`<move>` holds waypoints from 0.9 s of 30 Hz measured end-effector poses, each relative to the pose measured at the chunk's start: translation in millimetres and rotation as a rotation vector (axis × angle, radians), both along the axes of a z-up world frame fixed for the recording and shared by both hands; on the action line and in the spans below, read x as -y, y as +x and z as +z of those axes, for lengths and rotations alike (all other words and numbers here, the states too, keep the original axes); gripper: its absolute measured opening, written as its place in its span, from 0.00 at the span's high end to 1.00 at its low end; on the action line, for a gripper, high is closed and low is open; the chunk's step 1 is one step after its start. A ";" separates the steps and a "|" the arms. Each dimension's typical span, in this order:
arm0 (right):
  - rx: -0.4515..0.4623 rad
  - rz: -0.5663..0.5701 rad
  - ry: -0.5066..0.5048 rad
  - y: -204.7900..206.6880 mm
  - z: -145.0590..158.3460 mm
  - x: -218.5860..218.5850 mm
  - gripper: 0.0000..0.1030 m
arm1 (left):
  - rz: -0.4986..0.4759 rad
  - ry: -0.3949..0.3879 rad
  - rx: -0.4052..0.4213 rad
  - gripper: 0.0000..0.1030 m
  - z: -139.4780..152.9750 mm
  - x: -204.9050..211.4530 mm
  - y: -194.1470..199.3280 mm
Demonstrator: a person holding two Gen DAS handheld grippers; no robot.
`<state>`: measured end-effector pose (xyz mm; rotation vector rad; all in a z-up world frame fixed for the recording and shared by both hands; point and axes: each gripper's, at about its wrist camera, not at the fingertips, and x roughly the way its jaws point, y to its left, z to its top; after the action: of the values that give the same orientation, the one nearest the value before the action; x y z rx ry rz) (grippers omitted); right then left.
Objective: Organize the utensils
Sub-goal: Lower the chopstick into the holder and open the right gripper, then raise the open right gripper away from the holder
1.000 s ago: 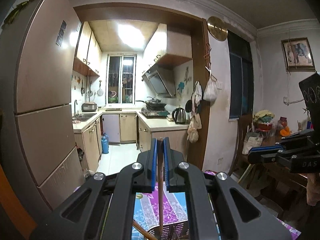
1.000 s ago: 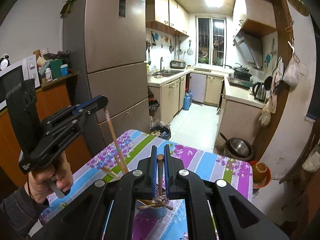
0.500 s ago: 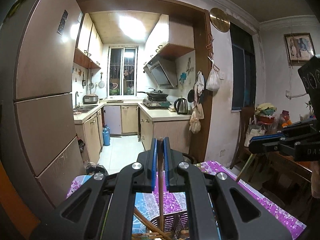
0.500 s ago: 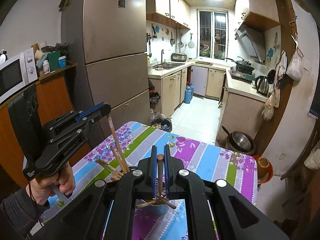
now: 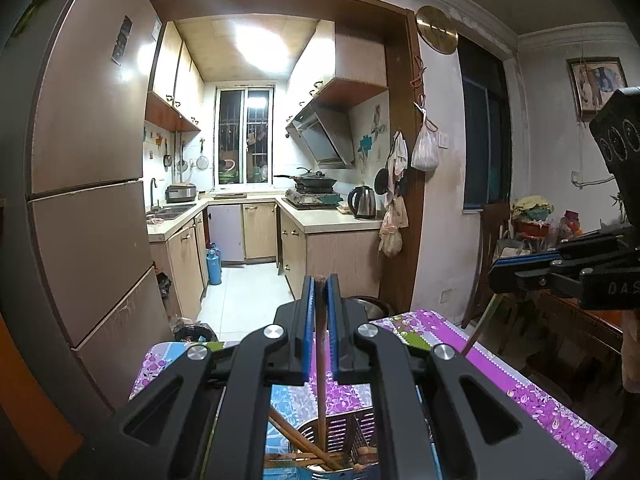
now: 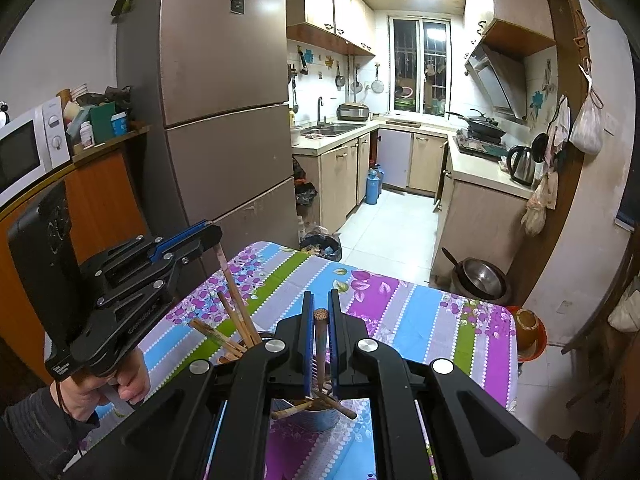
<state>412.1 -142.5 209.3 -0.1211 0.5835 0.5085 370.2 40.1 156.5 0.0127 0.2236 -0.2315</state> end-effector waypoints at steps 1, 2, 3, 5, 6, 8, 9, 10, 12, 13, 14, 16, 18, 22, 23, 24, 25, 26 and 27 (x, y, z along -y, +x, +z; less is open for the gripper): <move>0.001 -0.003 -0.002 0.4 -1.3 -0.3 0.93 | 0.000 0.000 -0.001 0.95 -0.6 0.2 -0.6; 0.001 -0.008 -0.001 0.5 -2.3 0.1 0.93 | 0.001 0.000 -0.003 0.95 -0.5 0.3 -0.8; -0.001 -0.013 0.003 1.2 -3.7 0.3 0.93 | 0.001 -0.001 -0.005 0.95 -0.6 0.5 -0.9; -0.004 -0.023 0.007 2.1 -5.4 2.1 0.92 | 0.001 0.002 -0.009 0.95 -0.5 2.2 -1.3; -0.004 -0.028 0.009 2.0 -6.5 2.0 0.92 | 0.001 0.003 -0.010 0.95 -1.9 2.6 -2.0; -0.002 -0.039 0.010 2.4 -7.9 1.8 0.92 | 0.003 0.007 -0.014 0.95 -2.6 4.4 -1.6; -0.002 -0.047 0.013 2.6 -8.4 2.0 0.92 | 0.004 0.008 -0.017 0.95 -3.3 4.8 -1.2; -0.003 -0.050 0.016 2.8 -8.5 2.2 0.92 | 0.005 0.008 -0.019 0.95 -3.7 4.7 -0.9; -0.004 -0.053 0.020 3.0 -9.0 2.3 0.92 | 0.007 0.008 -0.024 0.95 -3.0 5.2 1.6; -0.004 -0.051 0.019 3.0 -8.9 1.4 0.92 | 0.007 0.008 -0.024 0.95 -4.0 5.6 0.6; -0.003 -0.050 0.018 3.3 -9.2 2.6 0.92 | 0.007 0.009 -0.024 0.95 -3.9 5.6 0.7; -0.003 -0.048 0.019 4.0 -9.2 2.3 0.92 | 0.007 0.009 -0.024 0.95 -4.5 5.7 1.1; -0.002 -0.049 0.019 5.0 -9.1 0.9 0.92 | 0.007 0.006 -0.026 0.95 -4.5 5.5 2.1; -0.002 -0.039 0.010 6.0 -9.3 -0.8 0.92 | 0.015 -0.003 -0.019 0.94 -5.3 2.8 2.1; -0.004 -0.039 0.010 6.8 -8.7 -1.4 0.92 | 0.021 -0.011 -0.021 0.86 -6.4 0.9 1.7; 0.002 -0.045 0.014 6.1 -7.3 -0.5 0.87 | 0.025 -0.027 -0.023 0.77 -5.5 -2.6 2.1; 0.014 -0.051 0.023 4.6 -5.0 2.1 0.77 | 0.033 -0.036 -0.019 0.55 -5.0 -5.6 1.4; 0.022 -0.053 0.032 3.1 -2.8 4.1 0.75 | 0.044 -0.039 -0.006 0.48 -4.7 -7.6 -1.3; 0.029 -0.053 0.038 1.5 -0.2 5.7 0.74 | 0.048 -0.037 0.003 0.46 -3.3 -8.6 -3.8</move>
<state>413.6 -148.2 209.2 -0.0764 0.5472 0.4655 366.5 48.7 153.2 -0.0292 0.2168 -0.1880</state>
